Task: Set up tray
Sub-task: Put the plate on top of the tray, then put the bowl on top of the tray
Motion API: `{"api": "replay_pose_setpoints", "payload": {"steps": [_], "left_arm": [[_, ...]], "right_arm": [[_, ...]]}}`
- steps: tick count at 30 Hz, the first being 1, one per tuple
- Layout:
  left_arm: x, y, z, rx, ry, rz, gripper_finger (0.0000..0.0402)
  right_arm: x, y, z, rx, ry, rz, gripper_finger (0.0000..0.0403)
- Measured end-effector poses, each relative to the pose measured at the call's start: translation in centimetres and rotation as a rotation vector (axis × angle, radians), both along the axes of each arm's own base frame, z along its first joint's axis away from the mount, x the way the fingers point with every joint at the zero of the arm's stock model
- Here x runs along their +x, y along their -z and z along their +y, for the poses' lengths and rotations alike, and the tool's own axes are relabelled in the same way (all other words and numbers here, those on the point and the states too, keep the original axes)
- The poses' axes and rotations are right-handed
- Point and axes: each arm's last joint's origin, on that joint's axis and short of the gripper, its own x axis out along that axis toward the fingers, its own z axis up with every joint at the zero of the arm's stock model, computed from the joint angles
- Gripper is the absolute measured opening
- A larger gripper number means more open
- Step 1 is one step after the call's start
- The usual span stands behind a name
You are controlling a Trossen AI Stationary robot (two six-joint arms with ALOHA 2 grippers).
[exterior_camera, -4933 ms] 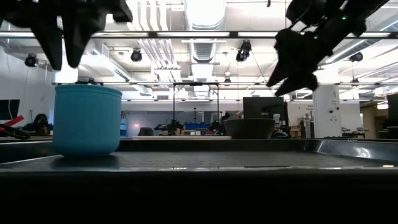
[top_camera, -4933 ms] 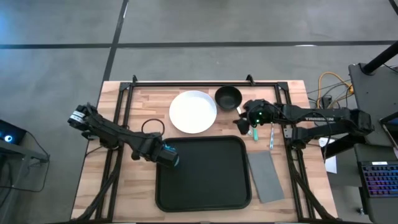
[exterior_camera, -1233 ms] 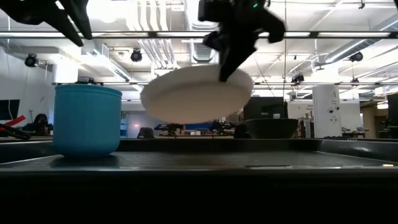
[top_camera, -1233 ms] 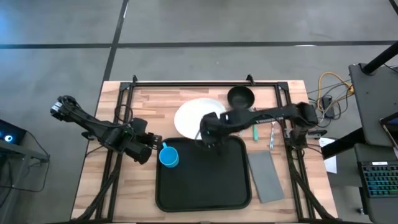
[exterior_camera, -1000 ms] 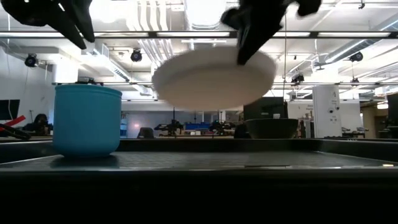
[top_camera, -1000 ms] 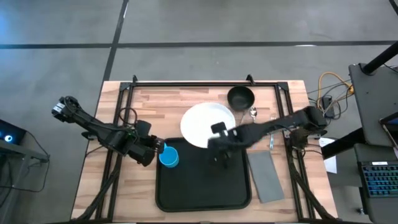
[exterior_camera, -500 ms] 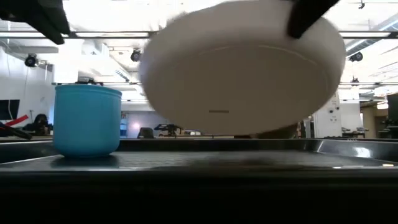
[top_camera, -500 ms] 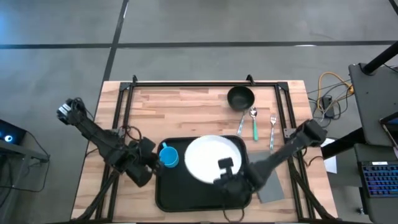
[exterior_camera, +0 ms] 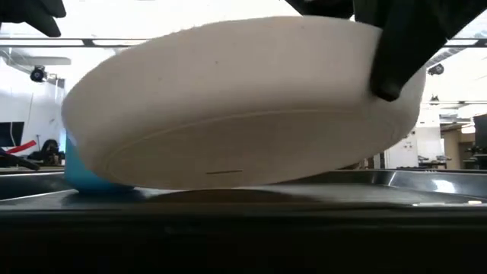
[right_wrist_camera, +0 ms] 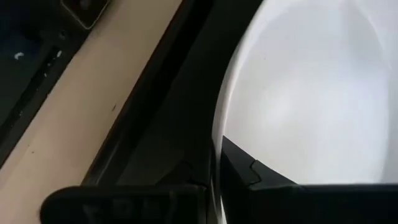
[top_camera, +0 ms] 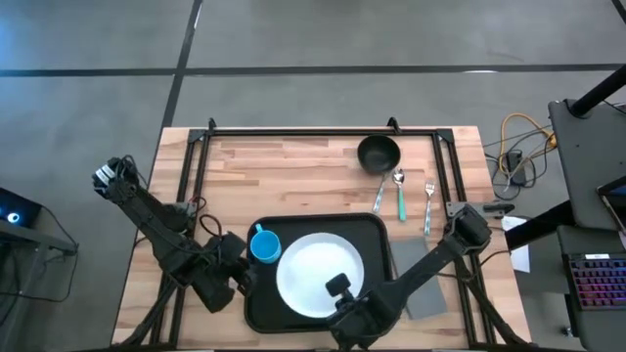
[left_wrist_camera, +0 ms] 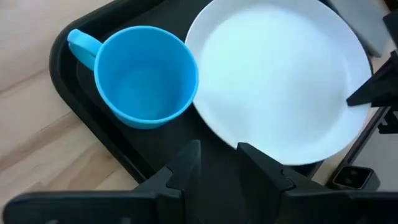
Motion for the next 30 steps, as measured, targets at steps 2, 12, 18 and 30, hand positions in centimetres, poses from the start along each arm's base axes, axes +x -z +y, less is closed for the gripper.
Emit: {"api": "replay_pose_setpoints", "payload": {"steps": [2,12,18,30], "left_arm": [[-0.1,-0.1,0.0,-0.003,0.000,-0.004,0.0084],[0.0,-0.2,0.1,0.011,-0.010,-0.024,0.0084],[0.0,-0.2,0.1,0.018,-0.002,-0.022,0.0084],[-0.2,-0.2,-0.1,0.030,0.026,-0.020,0.0084]], "right_arm": [[-0.1,0.2,0.0,0.005,-0.035,0.021,0.0008],[0.1,0.9,0.0,0.084,-0.047,0.056,0.0031],[0.1,0.9,0.0,0.111,0.024,0.059,0.0090],[-1.3,-3.5,-1.4,0.247,0.643,-0.110,0.0143]]}}
